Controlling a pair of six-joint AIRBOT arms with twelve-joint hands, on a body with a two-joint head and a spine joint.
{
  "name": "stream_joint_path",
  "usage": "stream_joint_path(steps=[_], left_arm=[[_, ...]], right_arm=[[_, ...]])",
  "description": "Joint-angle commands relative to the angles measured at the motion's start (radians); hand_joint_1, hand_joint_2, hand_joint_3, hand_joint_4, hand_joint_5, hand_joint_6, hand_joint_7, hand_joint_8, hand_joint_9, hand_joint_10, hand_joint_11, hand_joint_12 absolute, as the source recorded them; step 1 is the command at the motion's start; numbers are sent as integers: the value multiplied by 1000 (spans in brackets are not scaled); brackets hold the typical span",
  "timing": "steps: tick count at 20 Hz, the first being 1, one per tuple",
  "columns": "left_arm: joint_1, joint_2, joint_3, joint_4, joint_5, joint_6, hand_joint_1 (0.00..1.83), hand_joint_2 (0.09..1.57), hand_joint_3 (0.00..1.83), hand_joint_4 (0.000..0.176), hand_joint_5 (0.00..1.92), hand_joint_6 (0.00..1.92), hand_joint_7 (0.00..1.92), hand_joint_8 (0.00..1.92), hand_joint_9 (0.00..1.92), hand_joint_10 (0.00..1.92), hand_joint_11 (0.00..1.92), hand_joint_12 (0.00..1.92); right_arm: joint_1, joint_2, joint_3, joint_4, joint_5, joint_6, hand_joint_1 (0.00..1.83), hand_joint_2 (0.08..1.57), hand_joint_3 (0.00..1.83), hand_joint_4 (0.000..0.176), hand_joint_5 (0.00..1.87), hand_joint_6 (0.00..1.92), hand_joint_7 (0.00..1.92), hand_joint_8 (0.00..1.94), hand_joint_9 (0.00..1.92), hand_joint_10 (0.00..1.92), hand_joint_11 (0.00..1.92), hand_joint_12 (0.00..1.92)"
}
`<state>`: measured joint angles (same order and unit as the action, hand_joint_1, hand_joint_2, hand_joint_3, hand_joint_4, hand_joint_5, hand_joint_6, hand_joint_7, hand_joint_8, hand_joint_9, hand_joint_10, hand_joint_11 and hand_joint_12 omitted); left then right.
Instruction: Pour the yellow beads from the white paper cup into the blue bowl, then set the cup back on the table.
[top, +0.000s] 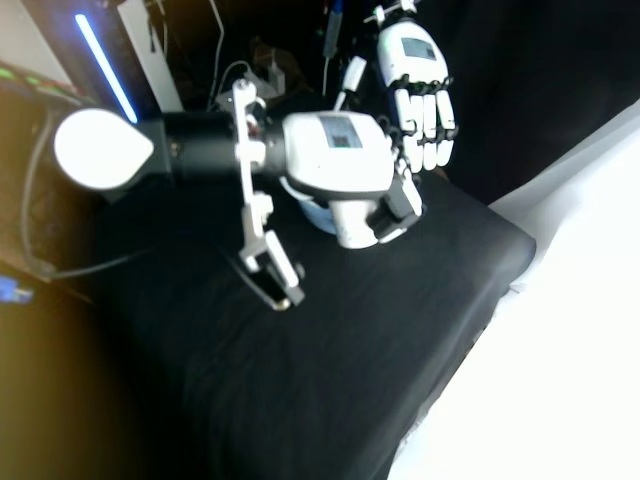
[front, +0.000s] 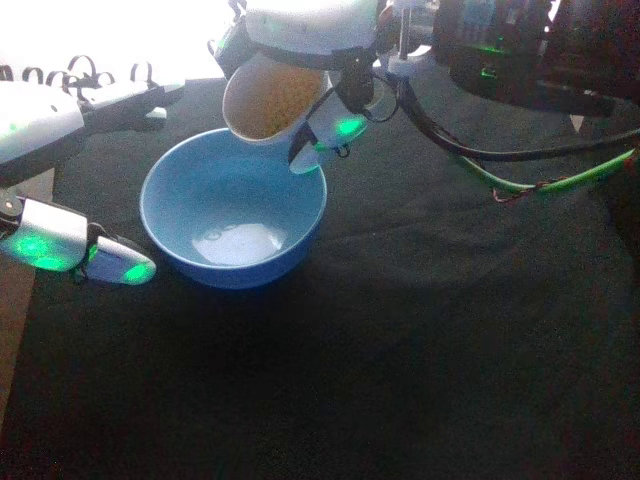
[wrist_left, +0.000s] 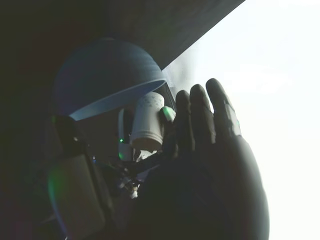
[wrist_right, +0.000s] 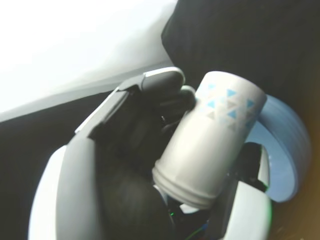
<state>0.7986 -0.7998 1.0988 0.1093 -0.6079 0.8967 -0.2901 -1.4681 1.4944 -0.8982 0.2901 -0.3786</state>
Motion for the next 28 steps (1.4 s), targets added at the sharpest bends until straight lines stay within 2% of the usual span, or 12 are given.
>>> stream_joint_path(steps=[1, 4, 7, 16, 17, 18, 19, 20, 21, 24, 26, 28], left_arm=[[-15, 8, 3, -17, -100, -6, 698, 832, 1, 0, 8, 1, 360, 1, 325, 4, 0, 662], [-15, 8, 1, -17, -96, -9, 703, 832, 2, 0, 19, 0, 363, 0, 333, 3, 0, 741], [-16, 8, 1, -15, -97, -12, 729, 846, 3, 0, 8, 0, 320, 0, 321, 2, 0, 731], [-16, 14, 1, -10, -90, -12, 697, 848, 1, 34, 39, 0, 337, 0, 301, 0, 0, 624], [-16, 14, 1, -10, -92, -12, 694, 858, 4, 23, 44, 2, 329, 0, 300, 0, 0, 625], [-16, 14, 1, -10, -94, -12, 689, 862, 4, 22, 40, 0, 318, 0, 291, 0, 0, 609], [-16, 14, 1, -10, -95, -12, 689, 864, 3, 21, 32, 0, 308, 0, 278, 1, 0, 579], [-16, 14, 1, -10, -94, -12, 687, 860, 0, 20, 37, 2, 317, 3, 299, 7, 0, 647], [-16, 14, 1, -10, -94, -12, 675, 856, 0, 13, 37, 1, 320, 2, 322, 11, 0, 689], [-16, 13, 1, -10, -94, -12, 679, 844, 0, 6, 41, 1, 346, 7, 341, 9, 0, 738], [-16, 13, 1, -10, -94, -12, 706, 845, 0, 0, 37, 1, 346, 4, 349, 8, 0, 767], [-16, 13, 0, -10, -94, -12, 686, 851, 1, 0, 22, 0, 330, 1, 335, 4, 0, 759]], right_arm=[[20, -3, -7, 9, 40, -22, 1208, 1239, 3, 0, 730, 1303, 771, 1479, 1176, 1921, 1307, 1921], [40, -3, -37, -39, 0, -70, 1226, 1201, 0, 0, 795, 1224, 829, 1308, 1092, 1921, 1228, 1921], [49, -3, -67, -61, -42, -164, 1148, 1160, 0, 0, 888, 1119, 1025, 1917, 1277, 1921, 1436, 1921], [49, -19, -96, -205, -77, -164, 1147, 1046, 0, 0, 1127, 765, 1258, 1940, 1553, 1921, 1735, 1921], [49, -25, -96, -218, -82, -164, 1119, 1030, 0, 48, 1169, 706, 1340, 1941, 1613, 1921, 1750, 1921], [49, -29, -99, -234, -86, -164, 1014, 1115, 23, 141, 952, 1056, 1359, 1941, 1658, 1921, 1801, 1921], [49, -31, -103, -248, -89, -164, 999, 1125, 19, 169, 932, 1106, 1351, 1941, 1630, 1921, 1754, 1921], [49, -32, -109, -265, -92, -164, 1109, 1037, 0, 69, 1175, 720, 1414, 1913, 1666, 1921, 1786, 1921], [49, -32, -116, -287, -96, -164, 1116, 1052, 0, 13, 1121, 807, 1397, 1935, 1647, 1921, 1775, 1921], [49, -32, -139, -350, -114, -164, 1179, 1046, 0, 0, 1126, 786, 1121, 1808, 1258, 1921, 1346, 1921], [48, -32, -147, -369, -118, -164, 1129, 1188, 3, 0, 837, 1165, 776, 963, 544, 1477, 321, 1921], [48, -32, -158, -407, -124, -164, 1214, 1200, 2, 0, 774, 1110, 876, 1379, 633, 1570, 443, 1921]])
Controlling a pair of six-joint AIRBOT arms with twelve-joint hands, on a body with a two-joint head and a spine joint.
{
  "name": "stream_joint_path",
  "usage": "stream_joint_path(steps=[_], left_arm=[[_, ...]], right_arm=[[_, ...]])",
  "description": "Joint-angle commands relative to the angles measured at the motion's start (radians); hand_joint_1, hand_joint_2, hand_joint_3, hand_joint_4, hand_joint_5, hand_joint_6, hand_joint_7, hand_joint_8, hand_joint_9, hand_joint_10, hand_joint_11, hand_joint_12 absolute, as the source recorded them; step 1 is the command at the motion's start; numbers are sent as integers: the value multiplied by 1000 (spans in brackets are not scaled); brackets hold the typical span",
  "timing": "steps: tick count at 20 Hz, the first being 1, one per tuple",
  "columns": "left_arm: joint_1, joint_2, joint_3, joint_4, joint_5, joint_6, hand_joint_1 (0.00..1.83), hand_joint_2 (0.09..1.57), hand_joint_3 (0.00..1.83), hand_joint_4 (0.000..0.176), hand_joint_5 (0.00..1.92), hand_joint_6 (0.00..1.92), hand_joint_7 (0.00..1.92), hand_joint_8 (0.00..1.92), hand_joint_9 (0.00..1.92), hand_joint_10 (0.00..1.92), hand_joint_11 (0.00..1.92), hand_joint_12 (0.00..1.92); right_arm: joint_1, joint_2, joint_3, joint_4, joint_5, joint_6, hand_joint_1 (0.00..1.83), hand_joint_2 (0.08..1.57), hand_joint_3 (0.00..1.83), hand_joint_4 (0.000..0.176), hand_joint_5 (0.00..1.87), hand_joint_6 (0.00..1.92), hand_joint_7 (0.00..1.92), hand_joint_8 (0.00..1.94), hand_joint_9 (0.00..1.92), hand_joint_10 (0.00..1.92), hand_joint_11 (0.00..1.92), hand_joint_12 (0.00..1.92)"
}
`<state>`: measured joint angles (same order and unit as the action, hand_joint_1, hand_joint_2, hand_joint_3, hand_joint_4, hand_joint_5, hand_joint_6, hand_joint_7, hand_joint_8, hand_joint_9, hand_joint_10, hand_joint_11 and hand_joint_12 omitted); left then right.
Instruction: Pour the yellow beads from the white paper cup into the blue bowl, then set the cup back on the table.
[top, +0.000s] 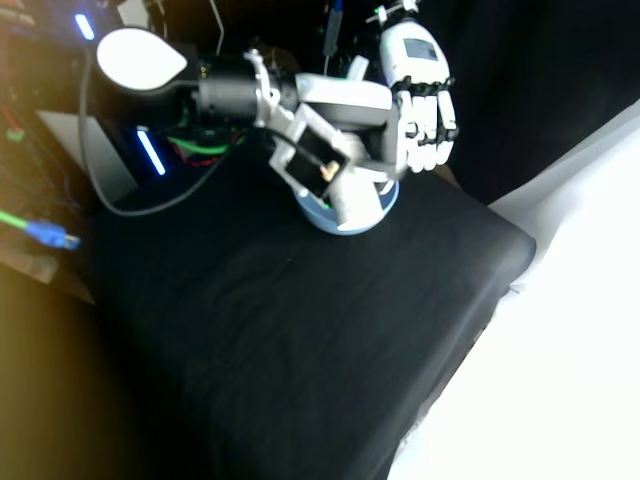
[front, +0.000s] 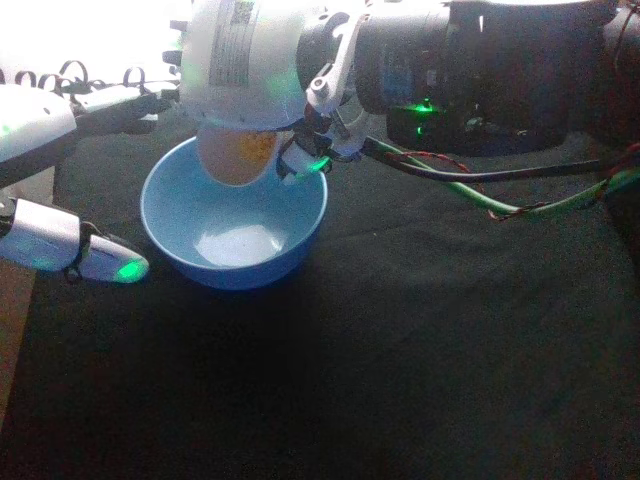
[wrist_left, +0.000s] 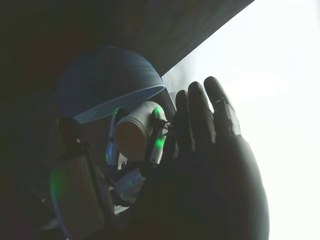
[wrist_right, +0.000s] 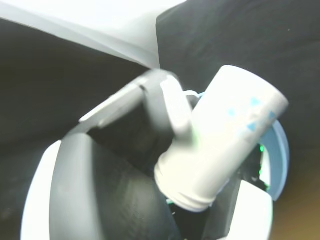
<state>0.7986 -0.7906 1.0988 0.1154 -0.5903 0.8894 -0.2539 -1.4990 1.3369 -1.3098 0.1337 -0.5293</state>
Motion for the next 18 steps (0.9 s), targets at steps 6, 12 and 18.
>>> stream_joint_path(steps=[6, 12, 18], left_arm=[[-16, 3, -1, -16, -116, -5, 671, 839, 1, 2, 38, 2, 320, 4, 347, 6, 0, 842], [-16, 3, -1, -17, -116, -5, 701, 830, 0, 21, 36, 0, 315, 0, 321, 0, 0, 783], [-16, 3, -1, -17, -116, -8, 685, 834, 0, 9, 37, 0, 349, 1, 364, 2, 0, 853]], right_arm=[[12, -6, -18, -86, 0, -13, 1217, 1202, 1, 0, 769, 1111, 878, 1400, 637, 1580, 450, 1921], [9, -14, -35, -156, -17, -14, 1217, 1202, 1, 0, 768, 1112, 877, 1401, 636, 1582, 449, 1921], [-3, -16, -47, -214, -36, -14, 1216, 1203, 1, 0, 768, 1112, 877, 1401, 635, 1583, 449, 1921]])
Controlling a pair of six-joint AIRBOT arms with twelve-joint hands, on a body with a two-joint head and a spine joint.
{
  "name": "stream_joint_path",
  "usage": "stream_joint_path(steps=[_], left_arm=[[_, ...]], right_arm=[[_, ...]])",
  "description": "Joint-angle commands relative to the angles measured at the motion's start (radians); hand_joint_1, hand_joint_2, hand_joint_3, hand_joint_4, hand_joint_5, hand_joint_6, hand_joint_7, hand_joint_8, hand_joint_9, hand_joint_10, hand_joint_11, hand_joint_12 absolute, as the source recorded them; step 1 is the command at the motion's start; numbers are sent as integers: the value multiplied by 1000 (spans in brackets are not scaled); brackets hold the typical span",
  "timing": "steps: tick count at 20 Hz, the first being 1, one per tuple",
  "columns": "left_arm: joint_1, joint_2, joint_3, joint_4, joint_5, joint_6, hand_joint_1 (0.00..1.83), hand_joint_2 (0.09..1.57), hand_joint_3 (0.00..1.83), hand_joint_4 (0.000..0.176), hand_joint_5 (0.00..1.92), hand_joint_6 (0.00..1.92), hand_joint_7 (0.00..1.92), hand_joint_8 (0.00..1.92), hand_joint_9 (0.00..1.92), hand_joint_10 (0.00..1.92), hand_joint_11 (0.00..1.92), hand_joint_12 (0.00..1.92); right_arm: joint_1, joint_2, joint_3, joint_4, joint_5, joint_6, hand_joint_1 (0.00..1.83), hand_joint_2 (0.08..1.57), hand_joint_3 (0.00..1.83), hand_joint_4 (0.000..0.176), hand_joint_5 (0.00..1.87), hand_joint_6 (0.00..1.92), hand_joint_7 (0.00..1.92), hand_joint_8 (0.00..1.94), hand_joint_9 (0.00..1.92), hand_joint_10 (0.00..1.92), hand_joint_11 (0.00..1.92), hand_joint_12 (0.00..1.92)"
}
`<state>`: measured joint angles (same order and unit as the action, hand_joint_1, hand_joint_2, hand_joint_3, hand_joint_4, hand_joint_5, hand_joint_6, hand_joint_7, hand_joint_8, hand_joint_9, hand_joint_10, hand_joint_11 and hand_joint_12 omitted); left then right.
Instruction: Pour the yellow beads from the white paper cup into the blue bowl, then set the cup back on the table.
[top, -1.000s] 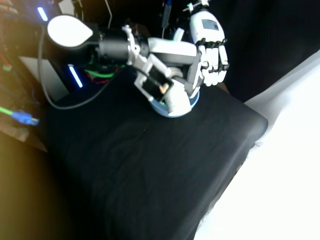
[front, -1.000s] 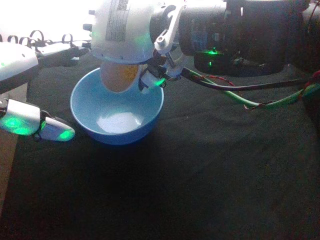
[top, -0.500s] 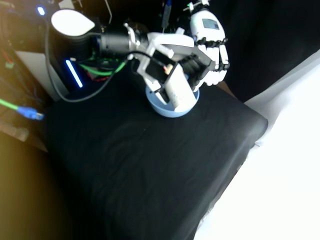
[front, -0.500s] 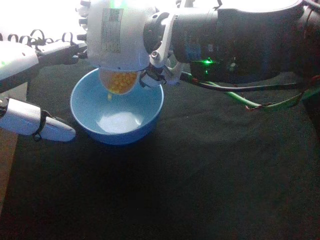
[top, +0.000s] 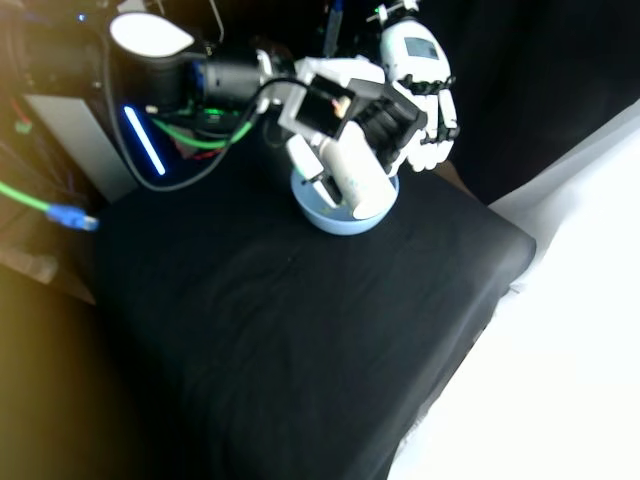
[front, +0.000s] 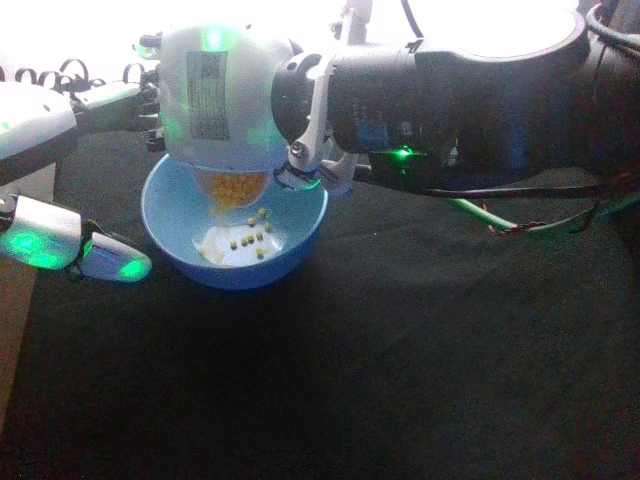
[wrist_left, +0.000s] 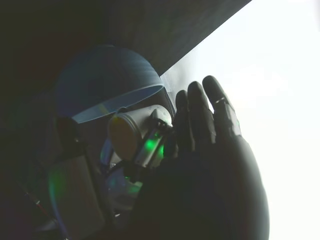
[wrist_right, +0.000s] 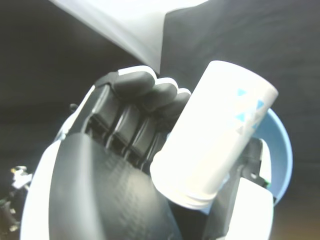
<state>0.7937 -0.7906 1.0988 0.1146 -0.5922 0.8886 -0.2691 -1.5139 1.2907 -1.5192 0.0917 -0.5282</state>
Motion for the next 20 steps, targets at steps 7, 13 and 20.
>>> stream_joint_path(steps=[7, 13, 20], left_arm=[[-11, 2, -1, -16, -114, -9, 677, 833, 0, 4, 48, 0, 358, 3, 388, 5, 0, 903], [-11, 2, -1, -17, -116, -12, 621, 836, 2, 10, 41, 1, 343, 3, 372, 3, 0, 884], [-11, 1, -1, -19, -118, -14, 632, 820, 0, 24, 46, 1, 351, 0, 367, 3, 0, 798]], right_arm=[[10, -3, -7, -54, -19, -15, 1216, 1203, 0, 0, 768, 1113, 877, 1402, 635, 1584, 449, 1921], [8, 1, -4, -55, -20, -15, 1216, 1203, 0, 0, 768, 1113, 877, 1402, 635, 1584, 449, 1921], [8, 8, 1, -54, -23, -14, 1216, 1203, 0, 0, 767, 1113, 876, 1402, 634, 1585, 449, 1921]])
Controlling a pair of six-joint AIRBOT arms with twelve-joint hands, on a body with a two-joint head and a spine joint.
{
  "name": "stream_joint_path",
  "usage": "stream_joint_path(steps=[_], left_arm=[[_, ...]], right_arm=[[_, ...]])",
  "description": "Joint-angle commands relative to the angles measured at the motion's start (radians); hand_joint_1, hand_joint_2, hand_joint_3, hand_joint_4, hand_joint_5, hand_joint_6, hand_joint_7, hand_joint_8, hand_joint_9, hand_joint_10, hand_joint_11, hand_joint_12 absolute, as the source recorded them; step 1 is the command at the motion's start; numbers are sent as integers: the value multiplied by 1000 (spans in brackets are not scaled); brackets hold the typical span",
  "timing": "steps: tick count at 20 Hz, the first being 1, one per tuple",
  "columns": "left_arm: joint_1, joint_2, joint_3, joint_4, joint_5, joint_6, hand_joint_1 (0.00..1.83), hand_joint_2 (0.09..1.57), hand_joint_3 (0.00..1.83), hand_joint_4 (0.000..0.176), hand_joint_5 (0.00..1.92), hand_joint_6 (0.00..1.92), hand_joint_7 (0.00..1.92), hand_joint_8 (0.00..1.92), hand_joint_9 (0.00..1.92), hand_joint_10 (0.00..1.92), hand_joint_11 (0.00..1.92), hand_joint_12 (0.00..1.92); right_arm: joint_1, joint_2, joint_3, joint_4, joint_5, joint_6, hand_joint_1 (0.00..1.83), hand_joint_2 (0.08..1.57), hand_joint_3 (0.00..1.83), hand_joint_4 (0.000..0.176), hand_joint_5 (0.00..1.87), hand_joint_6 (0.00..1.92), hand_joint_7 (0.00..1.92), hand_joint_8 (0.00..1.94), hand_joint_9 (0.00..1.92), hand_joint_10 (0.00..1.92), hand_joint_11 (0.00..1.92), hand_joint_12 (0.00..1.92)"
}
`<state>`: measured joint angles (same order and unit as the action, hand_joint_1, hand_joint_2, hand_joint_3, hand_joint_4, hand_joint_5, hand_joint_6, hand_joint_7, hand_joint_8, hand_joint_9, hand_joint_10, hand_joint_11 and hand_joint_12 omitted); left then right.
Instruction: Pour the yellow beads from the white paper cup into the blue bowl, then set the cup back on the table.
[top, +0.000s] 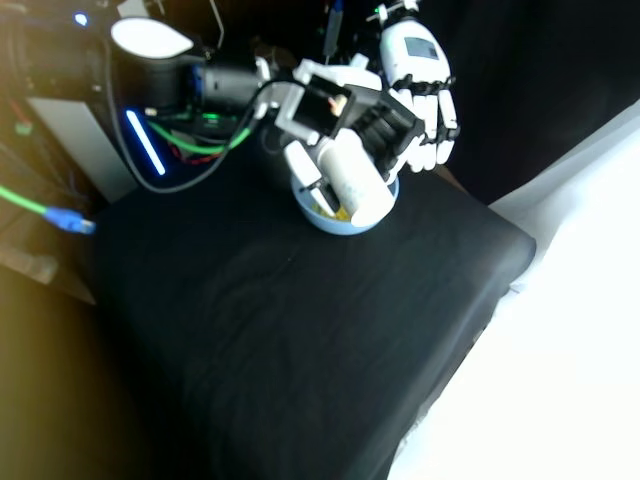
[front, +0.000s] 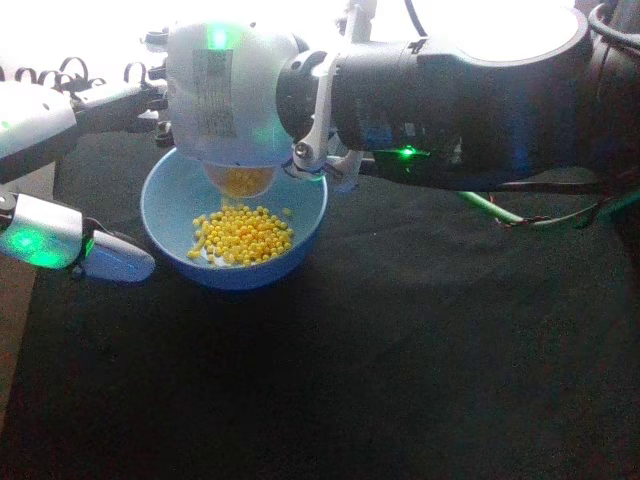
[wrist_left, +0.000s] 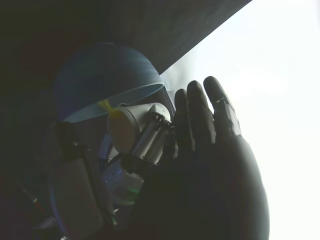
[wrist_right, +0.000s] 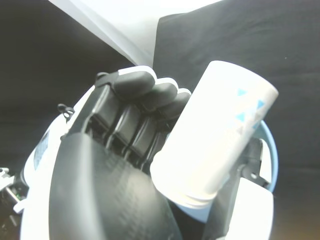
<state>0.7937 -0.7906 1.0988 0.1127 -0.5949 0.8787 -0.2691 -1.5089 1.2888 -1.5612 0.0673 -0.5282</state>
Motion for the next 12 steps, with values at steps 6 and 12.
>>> stream_joint_path(steps=[6, 12], left_arm=[[-7, 1, 0, -29, -115, -4, 564, 833, 3, 15, 50, 1, 282, 0, 325, 0, 0, 849], [-7, 1, 1, -27, -109, -4, 519, 850, 5, 13, 9, 2, 285, 2, 257, 3, 0, 514]], right_arm=[[8, -2, 8, -12, -4, -14, 1216, 1203, 0, 0, 768, 1113, 877, 1402, 634, 1585, 449, 1921], [8, -7, 21, -12, -10, -14, 1216, 1203, 0, 0, 768, 1113, 877, 1402, 634, 1585, 449, 1921]])
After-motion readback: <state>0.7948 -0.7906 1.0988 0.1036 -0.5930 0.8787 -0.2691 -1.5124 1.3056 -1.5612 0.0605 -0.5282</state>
